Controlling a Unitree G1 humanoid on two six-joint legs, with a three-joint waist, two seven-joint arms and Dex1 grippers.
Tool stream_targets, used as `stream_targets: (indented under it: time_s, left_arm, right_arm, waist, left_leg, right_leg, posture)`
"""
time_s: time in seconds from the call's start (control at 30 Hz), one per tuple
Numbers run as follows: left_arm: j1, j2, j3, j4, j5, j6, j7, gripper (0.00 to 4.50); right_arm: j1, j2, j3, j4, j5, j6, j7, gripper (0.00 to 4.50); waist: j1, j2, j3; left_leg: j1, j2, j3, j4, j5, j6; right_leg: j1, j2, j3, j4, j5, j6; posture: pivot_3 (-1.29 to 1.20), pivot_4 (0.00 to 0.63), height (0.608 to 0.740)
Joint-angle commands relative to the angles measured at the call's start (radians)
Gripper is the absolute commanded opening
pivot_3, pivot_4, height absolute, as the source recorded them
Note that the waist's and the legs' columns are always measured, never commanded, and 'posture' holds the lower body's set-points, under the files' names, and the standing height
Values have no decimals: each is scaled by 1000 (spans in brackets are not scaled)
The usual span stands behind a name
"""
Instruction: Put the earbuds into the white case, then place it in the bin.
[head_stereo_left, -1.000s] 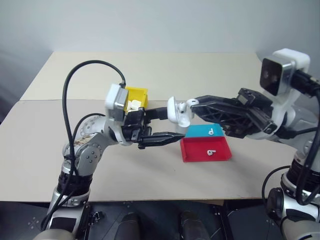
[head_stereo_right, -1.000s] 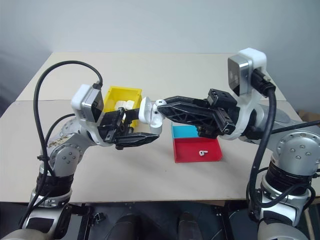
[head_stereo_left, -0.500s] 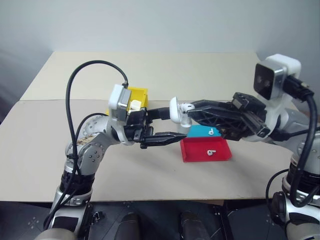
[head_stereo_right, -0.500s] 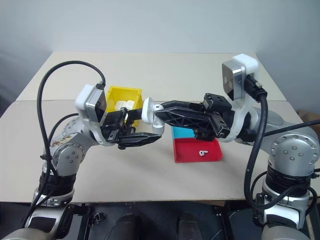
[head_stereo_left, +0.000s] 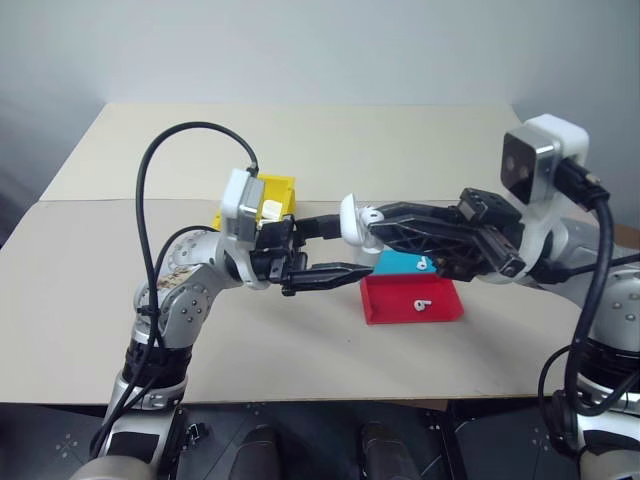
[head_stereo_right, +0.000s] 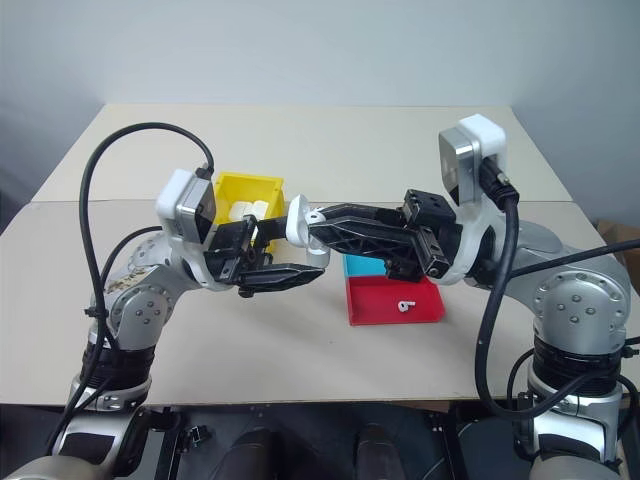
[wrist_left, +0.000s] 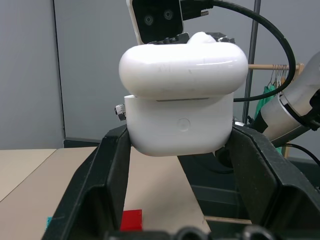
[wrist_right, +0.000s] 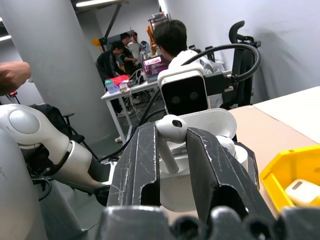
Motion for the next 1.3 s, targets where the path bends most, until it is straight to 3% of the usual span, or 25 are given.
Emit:
stream_targets:
  time_s: [0.03,0.6,0.93,1.3]
  left_arm:
    - [-31,-5,10,-18,-7,-29,-9,2703]
    - [-39,-16,11,1,9,-40,-11,2703]
    - [-42,-17,12,0,9,-41,-12,2703]
    - [-49,-22,13,28,18,-45,-22,2703]
  right_arm:
    - [-1,-14,2,-29,-3,-23,6,625]
    - [5,-25,29,-51,-38,-52,25,625]
    - [22,-42,31,-63,-49,-65,28,3937]
    - [45,-101,-11,-74,49,-45,41,3937]
  waist:
    - [1,0,0]
    - [1,0,0]
    - [1,0,0]
    - [2,0,0]
  left_leg:
    - [0,0,0,0,0,0]
    - [0,0,0,0,0,0]
    - [0,0,0,0,0,0]
    - [0,0,0,0,0,0]
  right_leg:
    - [0,0,0,0,0,0]
    - [0,0,0,0,0,0]
    - [0,0,0,0,0,0]
    - [0,0,0,0,0,0]
  posture:
    - [0,150,740]
    - [0,150,740]
    - [0,150,740]
    - [0,150,740]
